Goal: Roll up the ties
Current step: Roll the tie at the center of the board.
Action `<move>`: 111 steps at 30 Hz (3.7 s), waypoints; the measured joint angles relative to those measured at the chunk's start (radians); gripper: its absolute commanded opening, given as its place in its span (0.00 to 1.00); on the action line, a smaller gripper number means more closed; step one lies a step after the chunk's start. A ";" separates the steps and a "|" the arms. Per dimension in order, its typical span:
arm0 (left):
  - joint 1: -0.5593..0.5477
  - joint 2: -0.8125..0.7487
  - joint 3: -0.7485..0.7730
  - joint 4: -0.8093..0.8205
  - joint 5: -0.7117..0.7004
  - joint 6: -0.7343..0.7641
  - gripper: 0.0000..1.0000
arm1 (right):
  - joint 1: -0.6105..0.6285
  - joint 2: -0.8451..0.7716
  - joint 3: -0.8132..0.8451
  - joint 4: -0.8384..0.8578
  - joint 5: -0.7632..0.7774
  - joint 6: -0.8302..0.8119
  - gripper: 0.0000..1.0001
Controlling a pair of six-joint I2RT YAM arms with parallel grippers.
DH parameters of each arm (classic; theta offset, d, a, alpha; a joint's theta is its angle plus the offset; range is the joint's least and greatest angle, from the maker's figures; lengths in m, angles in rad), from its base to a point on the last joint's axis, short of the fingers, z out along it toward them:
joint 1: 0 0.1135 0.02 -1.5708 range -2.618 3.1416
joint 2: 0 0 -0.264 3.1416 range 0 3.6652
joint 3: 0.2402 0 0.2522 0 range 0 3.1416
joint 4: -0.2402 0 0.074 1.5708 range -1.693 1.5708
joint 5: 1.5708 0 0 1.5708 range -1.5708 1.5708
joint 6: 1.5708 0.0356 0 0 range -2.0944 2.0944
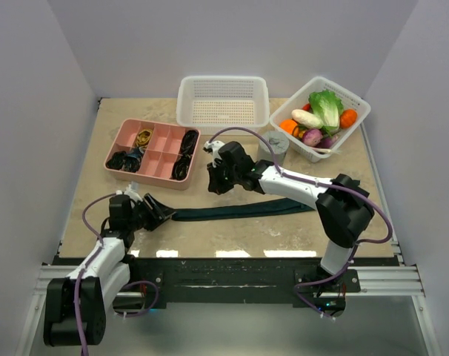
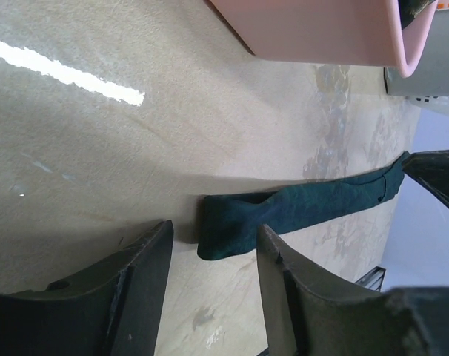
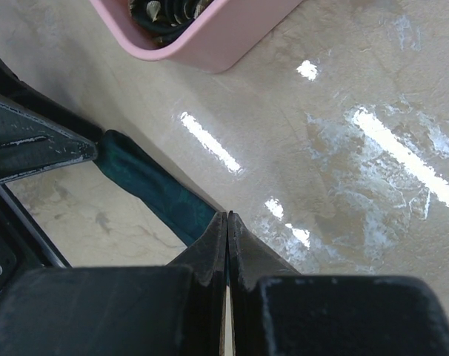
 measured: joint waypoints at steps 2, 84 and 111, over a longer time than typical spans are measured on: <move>0.000 0.035 -0.009 0.060 0.009 -0.003 0.49 | 0.001 0.004 0.000 0.000 0.000 0.000 0.00; -0.253 0.101 0.240 -0.059 -0.083 0.196 0.00 | 0.136 0.287 0.064 0.232 -0.043 0.112 0.00; -0.330 0.151 0.267 -0.085 -0.158 0.198 0.00 | 0.135 0.272 -0.052 0.422 -0.068 0.258 0.00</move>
